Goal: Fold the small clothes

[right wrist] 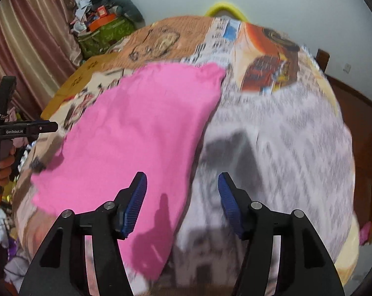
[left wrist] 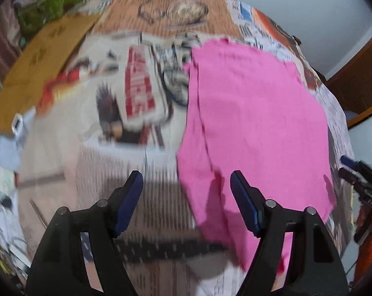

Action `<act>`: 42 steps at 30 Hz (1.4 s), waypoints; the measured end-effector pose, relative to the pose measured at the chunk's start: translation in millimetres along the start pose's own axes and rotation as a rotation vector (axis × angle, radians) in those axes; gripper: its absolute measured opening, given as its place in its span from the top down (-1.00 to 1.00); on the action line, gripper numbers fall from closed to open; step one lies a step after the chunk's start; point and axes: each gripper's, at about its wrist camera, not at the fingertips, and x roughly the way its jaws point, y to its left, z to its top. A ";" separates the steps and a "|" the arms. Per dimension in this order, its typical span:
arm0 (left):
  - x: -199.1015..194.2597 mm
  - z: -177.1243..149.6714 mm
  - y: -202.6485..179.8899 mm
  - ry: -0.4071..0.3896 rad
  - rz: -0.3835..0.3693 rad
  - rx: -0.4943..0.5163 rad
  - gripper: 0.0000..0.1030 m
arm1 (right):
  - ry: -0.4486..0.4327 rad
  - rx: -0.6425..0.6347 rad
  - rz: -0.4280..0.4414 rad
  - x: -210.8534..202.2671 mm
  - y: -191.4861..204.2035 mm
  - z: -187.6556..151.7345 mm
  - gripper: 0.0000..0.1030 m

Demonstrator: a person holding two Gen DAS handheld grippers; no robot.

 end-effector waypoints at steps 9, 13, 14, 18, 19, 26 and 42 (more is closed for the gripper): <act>3.1 -45.5 -4.5 0.070 -0.132 -0.025 -0.41 | 0.073 0.063 0.051 14.2 4.4 -42.9 -0.09; 2.2 -54.8 -21.1 0.067 -0.141 0.008 -0.41 | 0.064 0.064 0.068 16.4 8.7 -46.3 -0.10; 2.8 -56.5 -25.9 0.061 -0.131 0.017 -0.41 | 0.063 0.058 0.071 18.0 11.7 -46.1 -0.09; 3.6 -62.7 -42.5 0.032 -0.093 0.066 -0.28 | 0.067 0.031 0.099 20.3 19.4 -46.9 0.31; 4.3 -62.7 -45.0 0.029 -0.099 0.064 -0.17 | 0.069 0.032 0.110 21.0 20.6 -47.3 0.43; 0.6 -63.1 -60.2 0.037 -0.166 0.084 0.76 | 0.056 0.002 0.130 20.7 31.7 -48.3 0.86; -63.4 -19.2 -75.3 -0.208 -0.056 0.182 0.88 | -0.171 -0.046 0.109 -31.8 33.5 -13.4 0.89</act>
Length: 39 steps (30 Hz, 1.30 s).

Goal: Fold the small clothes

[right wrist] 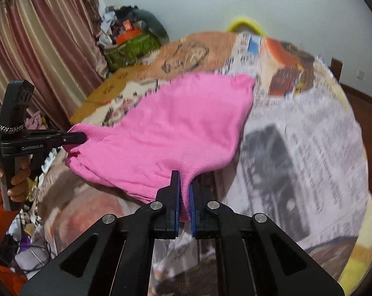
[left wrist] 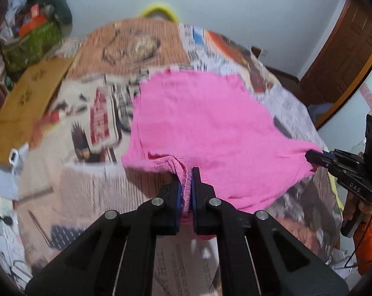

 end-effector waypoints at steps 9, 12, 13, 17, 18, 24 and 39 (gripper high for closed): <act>6.6 70.5 -1.2 -0.098 0.050 -0.004 0.88 | -0.111 -0.023 -0.022 1.4 -7.6 54.1 0.89; 19.1 93.6 7.3 -0.105 0.055 -0.033 0.88 | -0.124 -0.028 -0.036 9.6 -14.1 71.4 0.89; 23.3 99.5 10.1 -0.105 0.057 -0.040 0.88 | -0.125 -0.024 -0.040 14.9 -17.5 78.4 0.89; 50.7 125.5 25.4 -0.090 0.057 -0.081 0.88 | -0.124 -0.027 -0.059 35.2 -28.1 101.0 0.89; 59.0 131.5 28.9 -0.084 0.057 -0.089 0.88 | -0.123 -0.028 -0.061 38.9 -30.2 104.9 0.89; 106.8 153.8 46.2 -0.040 0.054 -0.115 0.88 | -0.105 -0.029 -0.079 76.3 -47.3 129.2 0.89; 168.8 156.5 96.5 0.083 0.066 -0.248 0.37 | 0.016 0.049 -0.112 129.4 -89.0 127.1 0.66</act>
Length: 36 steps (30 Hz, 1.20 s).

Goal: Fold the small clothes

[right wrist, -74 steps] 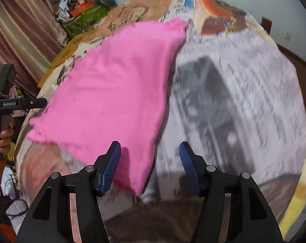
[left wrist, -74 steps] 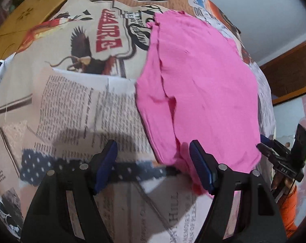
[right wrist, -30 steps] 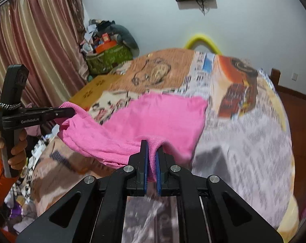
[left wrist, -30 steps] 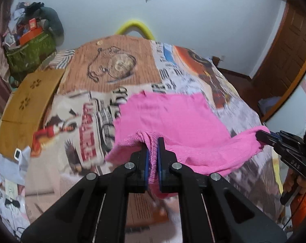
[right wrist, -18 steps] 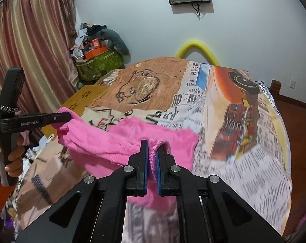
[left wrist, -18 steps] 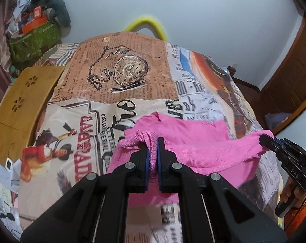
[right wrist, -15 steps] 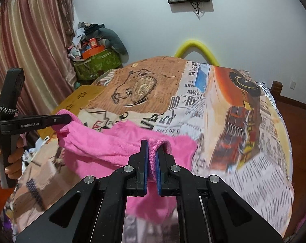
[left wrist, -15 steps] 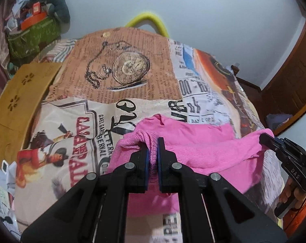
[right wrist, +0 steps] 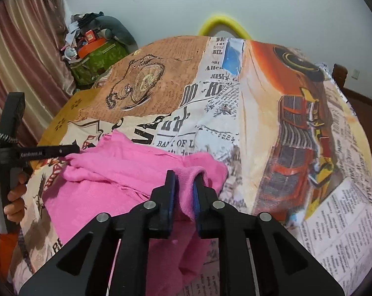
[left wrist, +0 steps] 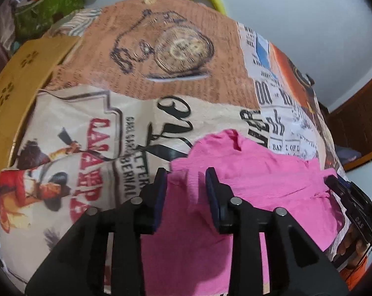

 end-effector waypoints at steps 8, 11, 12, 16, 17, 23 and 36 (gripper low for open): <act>-49.2 -32.5 -15.1 -0.071 0.054 0.161 0.04 | -0.098 -0.066 -0.019 -53.9 12.6 -5.2 0.23; -50.4 -50.4 -25.8 -0.047 0.041 0.208 -0.06 | -0.082 -0.087 -0.006 -55.1 20.6 -12.8 0.23; -48.6 -54.0 -28.5 -0.037 0.036 0.217 -0.06 | -0.072 -0.093 0.000 -53.8 23.1 -16.1 0.23; -28.1 -62.3 -45.7 0.002 0.053 0.257 -0.06 | -0.007 -0.115 0.030 -34.0 33.5 -24.9 0.23; -23.3 -60.8 -47.0 0.004 0.063 0.247 -0.06 | 0.004 -0.120 0.030 -28.4 34.4 -25.1 0.23; 11.9 -34.2 -46.0 0.016 0.136 0.232 -0.06 | 0.111 -0.046 0.085 6.1 21.4 -11.9 0.23; 8.4 19.6 -33.7 -0.080 0.194 0.142 -0.06 | 0.023 0.011 0.004 17.0 -6.4 18.1 0.23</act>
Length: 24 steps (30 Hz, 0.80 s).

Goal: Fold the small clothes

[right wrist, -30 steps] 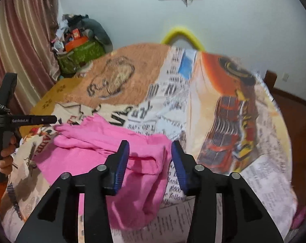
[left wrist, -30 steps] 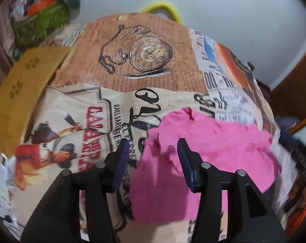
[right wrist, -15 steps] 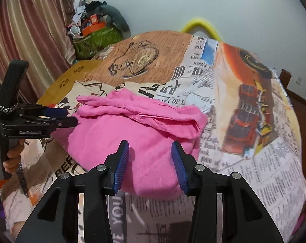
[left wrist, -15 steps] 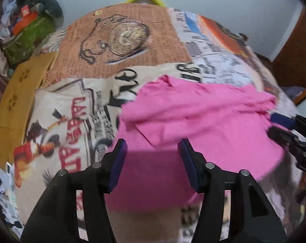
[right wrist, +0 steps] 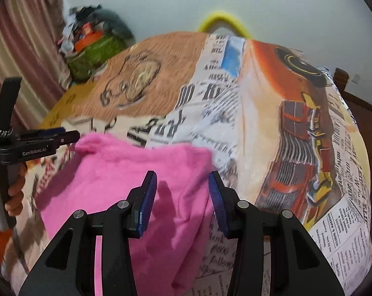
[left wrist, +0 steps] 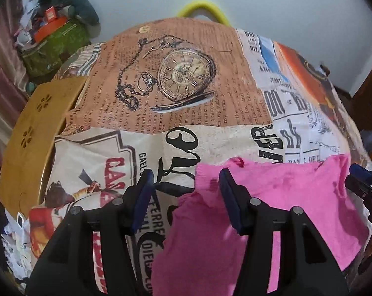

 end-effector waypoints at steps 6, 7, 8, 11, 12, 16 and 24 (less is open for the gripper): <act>-13.0 -33.2 14.8 0.049 -0.036 -0.003 -0.14 | -0.038 -0.071 0.005 -25.5 18.8 -16.3 0.23; -15.5 -40.4 17.1 0.055 -0.043 -0.006 -0.17 | -0.037 -0.085 0.013 -30.8 23.8 -23.8 0.23; -17.5 -51.2 19.8 0.067 -0.054 -0.009 -0.20 | -0.031 -0.096 0.020 -31.1 27.5 -27.6 0.23; -18.6 -77.5 23.7 0.106 -0.057 0.003 -0.23 | 0.005 -0.123 0.016 -29.1 33.9 -42.7 0.23; -18.4 -84.9 25.0 0.116 -0.049 0.010 -0.24 | 0.015 -0.130 0.007 -29.6 35.7 -49.5 0.23; -26.3 -114.1 38.5 0.130 -0.035 0.012 -0.34 | 0.029 -0.131 -0.029 -43.1 32.3 -74.8 0.17; -58.9 -115.9 65.4 0.077 -0.017 -0.011 -0.38 | 0.016 -0.096 -0.067 -74.2 17.6 -81.2 0.10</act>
